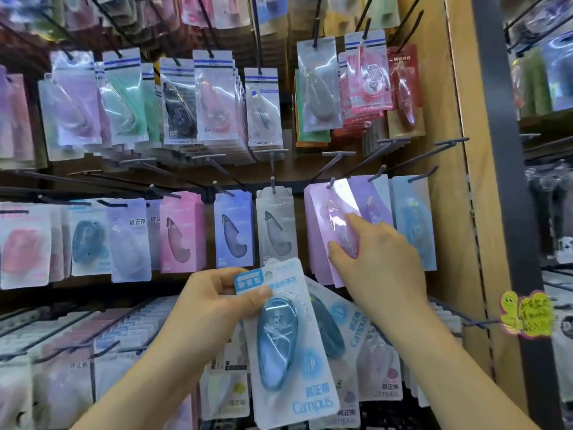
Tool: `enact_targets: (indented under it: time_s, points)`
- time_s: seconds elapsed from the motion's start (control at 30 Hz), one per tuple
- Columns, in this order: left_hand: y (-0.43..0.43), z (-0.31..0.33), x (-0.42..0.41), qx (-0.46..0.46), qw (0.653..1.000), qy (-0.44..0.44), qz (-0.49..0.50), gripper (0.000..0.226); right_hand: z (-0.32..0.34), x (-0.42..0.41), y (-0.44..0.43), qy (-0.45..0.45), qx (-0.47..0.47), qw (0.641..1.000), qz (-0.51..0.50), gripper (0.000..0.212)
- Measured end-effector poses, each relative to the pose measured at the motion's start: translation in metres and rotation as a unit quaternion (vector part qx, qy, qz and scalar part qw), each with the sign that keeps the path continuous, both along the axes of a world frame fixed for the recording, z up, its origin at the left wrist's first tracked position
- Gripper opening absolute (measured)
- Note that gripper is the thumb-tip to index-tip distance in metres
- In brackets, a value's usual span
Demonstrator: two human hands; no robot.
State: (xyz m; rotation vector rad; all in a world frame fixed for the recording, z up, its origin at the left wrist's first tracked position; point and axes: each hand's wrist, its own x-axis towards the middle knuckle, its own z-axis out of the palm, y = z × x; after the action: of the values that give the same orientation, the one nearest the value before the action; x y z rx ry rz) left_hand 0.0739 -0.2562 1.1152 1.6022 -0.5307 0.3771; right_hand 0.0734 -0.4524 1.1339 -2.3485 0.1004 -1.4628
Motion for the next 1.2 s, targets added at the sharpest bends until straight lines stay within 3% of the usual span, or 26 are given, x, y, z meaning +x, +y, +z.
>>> enact_targets:
  time_s: [0.1,0.27,0.43,0.53,0.6,0.67,0.73,0.83,1.0,1.2]
  points:
    - [0.006,0.0,0.001,0.007,1.0,-0.002,-0.003,0.007,0.005,0.009,0.004,0.023,-0.021,0.997,-0.067,0.042]
    - [0.015,0.002,0.001,0.019,1.0,-0.005,0.002,0.005,0.0,0.033,0.01,0.012,-0.02,0.997,-0.079,0.044]
    - [0.023,0.003,-0.001,0.043,0.999,0.004,-0.009,0.008,-0.002,0.029,0.005,0.046,0.0,0.998,-0.046,0.054]
    - [0.029,0.004,-0.002,0.053,0.998,0.016,-0.022,0.008,-0.008,0.004,0.005,-0.019,0.048,0.997,0.058,0.058]
    - [0.031,0.004,-0.003,0.069,0.997,0.012,-0.035,0.008,-0.015,-0.018,0.011,0.001,0.094,0.967,0.239,0.063]
    - [0.03,0.003,-0.003,0.075,0.996,0.006,-0.054,0.009,-0.021,-0.035,0.02,0.159,0.073,0.889,0.424,0.068]
    - [0.029,0.002,-0.002,0.084,0.995,-0.013,-0.06,0.008,-0.029,-0.041,0.026,0.275,0.014,0.812,0.514,0.067]
    - [0.028,0.0,0.0,0.092,0.993,-0.042,-0.052,0.005,-0.036,-0.038,0.026,0.258,-0.001,0.817,0.515,0.084]
    - [0.03,0.002,0.002,0.097,0.99,-0.086,-0.064,0.006,-0.039,-0.035,0.023,0.26,0.021,0.804,0.534,0.093]
    - [0.034,0.012,-0.001,0.075,0.984,-0.141,-0.082,0.011,-0.041,-0.033,0.03,0.213,0.144,0.773,0.581,0.074]
